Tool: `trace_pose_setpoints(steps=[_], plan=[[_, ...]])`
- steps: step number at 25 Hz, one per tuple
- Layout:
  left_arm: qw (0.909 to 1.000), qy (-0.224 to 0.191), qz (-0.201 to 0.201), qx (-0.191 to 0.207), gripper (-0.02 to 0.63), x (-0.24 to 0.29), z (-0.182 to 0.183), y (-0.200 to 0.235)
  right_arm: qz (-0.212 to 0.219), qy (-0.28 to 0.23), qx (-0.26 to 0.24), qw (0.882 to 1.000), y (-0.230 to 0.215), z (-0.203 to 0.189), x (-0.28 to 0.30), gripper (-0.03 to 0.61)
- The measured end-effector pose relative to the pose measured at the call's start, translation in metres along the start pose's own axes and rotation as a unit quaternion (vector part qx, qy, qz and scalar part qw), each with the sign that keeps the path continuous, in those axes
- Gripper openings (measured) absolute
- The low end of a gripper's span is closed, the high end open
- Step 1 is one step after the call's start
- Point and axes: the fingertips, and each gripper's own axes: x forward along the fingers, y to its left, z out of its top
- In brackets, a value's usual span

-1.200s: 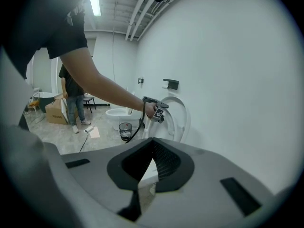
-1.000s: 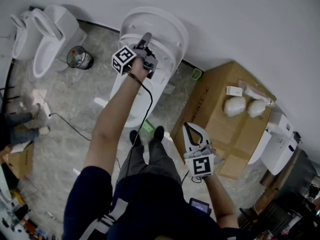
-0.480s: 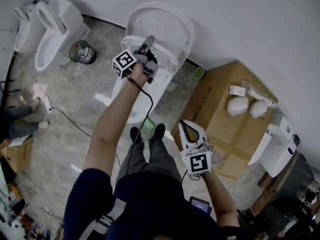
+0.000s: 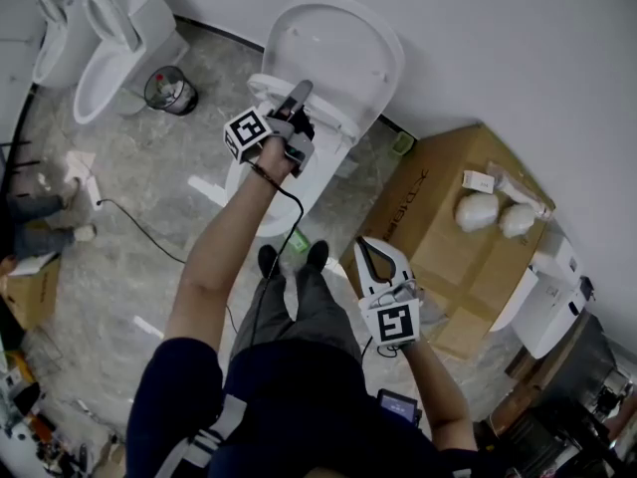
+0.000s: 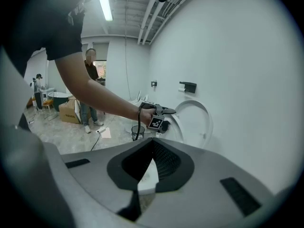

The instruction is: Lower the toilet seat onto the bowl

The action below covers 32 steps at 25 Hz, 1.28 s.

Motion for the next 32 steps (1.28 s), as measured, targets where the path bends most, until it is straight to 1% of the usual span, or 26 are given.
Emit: trace_pose_setpoints(steps=[2,5,8,12,17,21,26,32], plan=[[1.0,0.003,-0.003,0.002,0.285,-0.008,-0.002,0.0,0.004,-0.001,-0.002,1.0,0.004,0.001,0.0,0.02],[0.9999,0.005,-0.008,-0.011,0.286,-0.021,-0.006,0.001,0.009,-0.004,-0.005,1.0,0.009,0.002,0.001,0.02],[0.9998,0.009,-0.014,-0.006,0.288,-0.032,-0.007,0.0,0.016,-0.003,-0.01,1.0,0.015,0.003,0.003,0.02],[0.9997,0.012,-0.019,-0.01,0.29,-0.048,-0.01,0.001,0.022,-0.001,-0.012,1.0,0.022,0.002,0.004,0.02],[0.9997,0.017,-0.016,-0.008,0.291,-0.072,-0.014,0.007,0.031,0.0,-0.016,0.999,0.032,0.001,0.003,0.02],[0.9997,0.019,-0.014,0.001,0.291,-0.09,-0.016,0.012,0.04,0.004,-0.018,0.999,0.041,0.0,0.004,0.02],[0.9997,0.02,0.0,0.017,0.291,-0.114,-0.019,0.022,0.049,-0.001,-0.022,0.999,0.052,0.002,0.006,0.02],[0.9995,0.017,0.008,0.025,0.287,-0.136,-0.021,0.029,0.059,0.004,-0.025,0.998,0.066,-0.001,0.008,0.02]])
